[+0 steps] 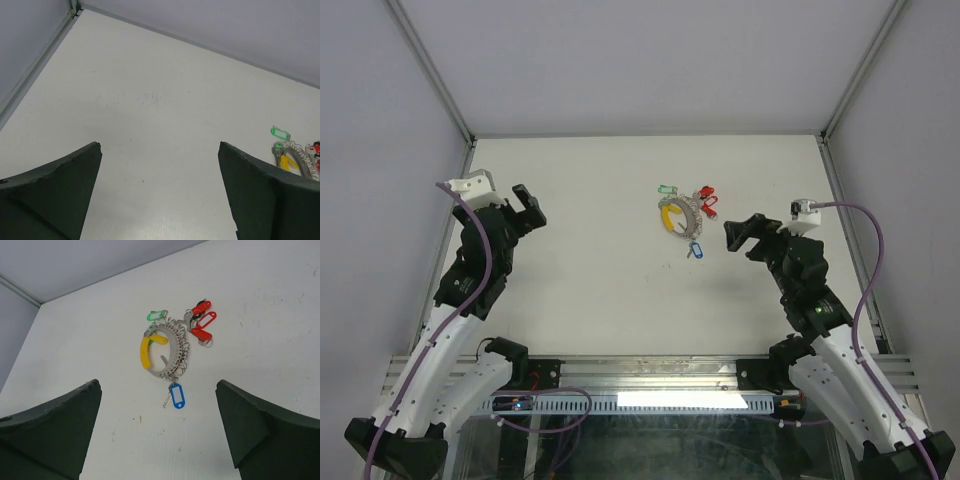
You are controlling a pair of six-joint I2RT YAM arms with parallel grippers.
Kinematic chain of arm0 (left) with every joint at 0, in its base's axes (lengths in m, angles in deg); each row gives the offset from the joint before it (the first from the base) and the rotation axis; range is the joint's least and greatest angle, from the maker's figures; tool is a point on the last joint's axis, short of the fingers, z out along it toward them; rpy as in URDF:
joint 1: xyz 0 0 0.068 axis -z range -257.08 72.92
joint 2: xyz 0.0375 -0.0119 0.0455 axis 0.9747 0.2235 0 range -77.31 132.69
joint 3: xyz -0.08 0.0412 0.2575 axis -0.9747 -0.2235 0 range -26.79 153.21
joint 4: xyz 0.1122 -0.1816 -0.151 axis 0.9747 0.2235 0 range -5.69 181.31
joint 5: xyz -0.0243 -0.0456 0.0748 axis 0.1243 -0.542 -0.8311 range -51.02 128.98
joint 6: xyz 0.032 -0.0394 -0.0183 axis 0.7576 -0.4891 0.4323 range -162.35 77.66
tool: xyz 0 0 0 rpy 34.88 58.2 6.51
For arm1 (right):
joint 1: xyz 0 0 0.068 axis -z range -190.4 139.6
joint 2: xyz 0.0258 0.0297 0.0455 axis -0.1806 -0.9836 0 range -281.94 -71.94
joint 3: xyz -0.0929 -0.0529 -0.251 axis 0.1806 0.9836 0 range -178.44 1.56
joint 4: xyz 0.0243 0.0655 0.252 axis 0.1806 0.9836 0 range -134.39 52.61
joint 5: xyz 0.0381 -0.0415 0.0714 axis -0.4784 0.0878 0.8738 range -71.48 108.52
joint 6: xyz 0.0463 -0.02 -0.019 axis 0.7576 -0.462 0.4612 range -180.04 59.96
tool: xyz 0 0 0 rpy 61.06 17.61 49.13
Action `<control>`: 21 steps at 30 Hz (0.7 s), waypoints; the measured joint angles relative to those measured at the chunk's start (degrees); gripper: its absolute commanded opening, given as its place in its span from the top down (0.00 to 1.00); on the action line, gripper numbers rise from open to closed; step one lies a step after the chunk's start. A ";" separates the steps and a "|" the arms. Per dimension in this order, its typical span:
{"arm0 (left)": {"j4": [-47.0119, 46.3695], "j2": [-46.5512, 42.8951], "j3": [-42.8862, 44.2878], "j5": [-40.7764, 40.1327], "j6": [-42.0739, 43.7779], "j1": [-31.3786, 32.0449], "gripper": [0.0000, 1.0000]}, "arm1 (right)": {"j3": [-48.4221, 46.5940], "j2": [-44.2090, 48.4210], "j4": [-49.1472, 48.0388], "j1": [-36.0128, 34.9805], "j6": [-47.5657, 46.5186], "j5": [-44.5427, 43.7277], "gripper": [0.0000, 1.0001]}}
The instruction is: Put the keys on the keyring
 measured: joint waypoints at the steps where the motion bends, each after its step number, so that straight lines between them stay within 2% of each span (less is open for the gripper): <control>1: -0.31 0.02 -0.11 0.04 0.13 0.00 0.01 | -0.02 -0.13 0.02 0.00 0.07 -0.02 0.00; 11: -1.44 0.79 -0.35 0.11 0.87 0.00 0.01 | -2.86 -2.29 2.23 0.00 -1.90 -6.14 0.00; 17: -2.49 1.16 -0.35 0.55 1.86 0.00 0.01 | -11.56 -11.80 5.62 0.00 -4.66 -8.07 0.00; 21: -3.28 1.29 -0.37 1.55 3.50 0.00 0.01 | -16.11 -18.93 9.29 0.02 -7.87 -4.07 0.01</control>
